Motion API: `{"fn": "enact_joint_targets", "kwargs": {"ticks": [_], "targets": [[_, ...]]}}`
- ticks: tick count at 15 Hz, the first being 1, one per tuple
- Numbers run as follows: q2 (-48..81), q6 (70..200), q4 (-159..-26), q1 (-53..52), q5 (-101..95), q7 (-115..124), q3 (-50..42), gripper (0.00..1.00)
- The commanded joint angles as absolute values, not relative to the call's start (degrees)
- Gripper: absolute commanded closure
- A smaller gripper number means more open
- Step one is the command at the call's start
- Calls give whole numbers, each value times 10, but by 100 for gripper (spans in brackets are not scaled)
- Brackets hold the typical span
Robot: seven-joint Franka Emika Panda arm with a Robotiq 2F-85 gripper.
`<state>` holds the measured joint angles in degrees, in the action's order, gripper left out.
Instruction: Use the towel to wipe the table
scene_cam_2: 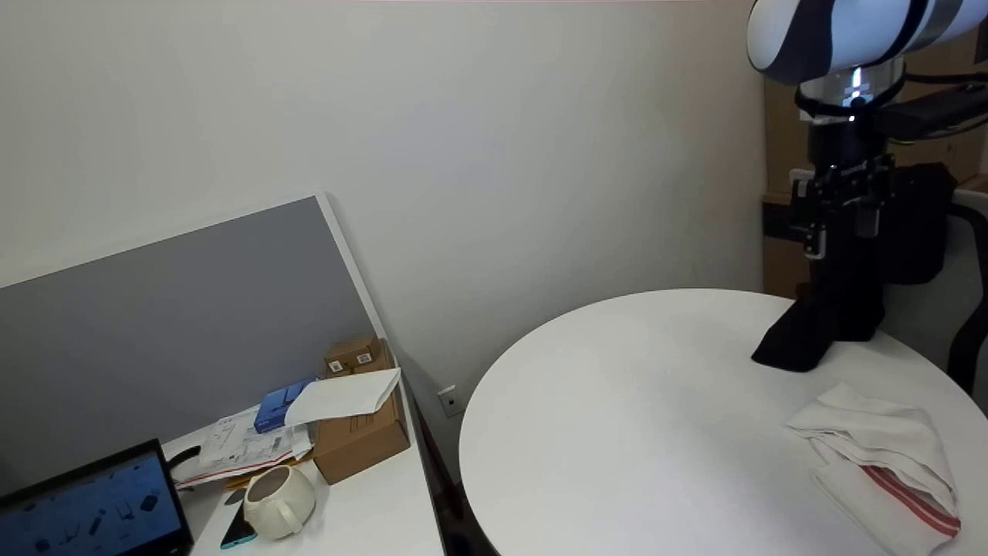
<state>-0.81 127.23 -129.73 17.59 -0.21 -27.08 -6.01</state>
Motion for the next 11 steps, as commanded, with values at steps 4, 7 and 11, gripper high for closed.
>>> {"fn": "enact_joint_targets", "kwargs": {"ticks": [4,7,11], "targets": [[-149,1279,-1428,137,-5,-280,-102,0],[-133,1272,-1415,125,-9,-268,-113,0],[-164,1273,-1442,120,-10,-268,-119,0]]}}
